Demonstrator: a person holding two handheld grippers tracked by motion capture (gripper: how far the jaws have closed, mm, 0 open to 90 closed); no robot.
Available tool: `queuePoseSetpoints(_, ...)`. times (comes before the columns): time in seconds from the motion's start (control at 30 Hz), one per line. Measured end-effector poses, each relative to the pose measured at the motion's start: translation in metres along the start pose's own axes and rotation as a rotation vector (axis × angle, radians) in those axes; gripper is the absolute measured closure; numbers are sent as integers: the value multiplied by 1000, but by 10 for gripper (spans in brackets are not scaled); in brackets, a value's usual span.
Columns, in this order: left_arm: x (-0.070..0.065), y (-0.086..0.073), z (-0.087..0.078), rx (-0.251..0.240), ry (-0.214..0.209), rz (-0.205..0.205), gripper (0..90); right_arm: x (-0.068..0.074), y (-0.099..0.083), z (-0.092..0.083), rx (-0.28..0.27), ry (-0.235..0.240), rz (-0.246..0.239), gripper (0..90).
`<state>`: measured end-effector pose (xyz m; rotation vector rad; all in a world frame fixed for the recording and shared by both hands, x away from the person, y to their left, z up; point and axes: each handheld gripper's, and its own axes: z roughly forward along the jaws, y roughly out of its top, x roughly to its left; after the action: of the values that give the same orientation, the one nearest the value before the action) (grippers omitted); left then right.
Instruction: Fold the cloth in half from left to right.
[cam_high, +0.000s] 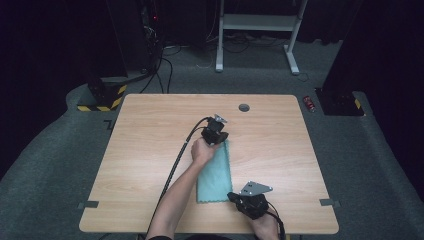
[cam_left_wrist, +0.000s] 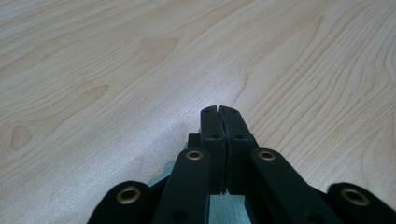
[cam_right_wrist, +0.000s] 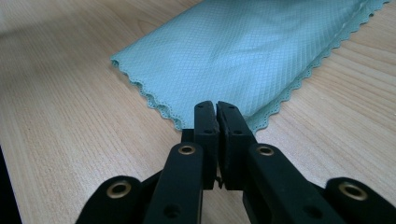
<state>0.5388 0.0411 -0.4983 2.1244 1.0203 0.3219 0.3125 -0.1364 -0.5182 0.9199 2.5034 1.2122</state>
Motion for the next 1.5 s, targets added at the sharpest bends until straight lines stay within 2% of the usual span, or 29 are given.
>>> queuePoseSetpoints(0.1,2,0,-2,4,-17,-6,812,0,0,0,3,3,4,825)
queuePoseSetpoints(0.23,4,-2,-6,-11,-9,-6,740,-1,0,2,3,5,8,782)
queuePoseSetpoints(0.43,13,-6,-22,-47,6,-45,682,-1,1,2,-4,18,23,725)
queuePoseSetpoints(0.57,19,-14,-34,-62,28,-43,667,-2,3,1,-12,26,29,724)
queuePoseSetpoints(0.73,24,-29,-49,-70,42,-44,654,-6,7,1,-10,24,25,768)
queuePoseSetpoints(1.03,26,-59,-66,-24,95,0,639,-29,23,10,-7,-17,52,776)
queuePoseSetpoints(1.13,27,-66,-68,-14,111,0,637,-36,33,20,2,-38,44,765)
queuePoseSetpoints(1.27,31,-71,-68,17,106,-9,627,-41,43,33,24,-52,43,725)
queuePoseSetpoints(1.4,34,-76,-68,40,121,-5,616,-47,42,43,41,-59,62,713)
queuePoseSetpoints(1.5,37,-83,-70,53,143,-2,611,-49,40,46,51,-61,56,712)
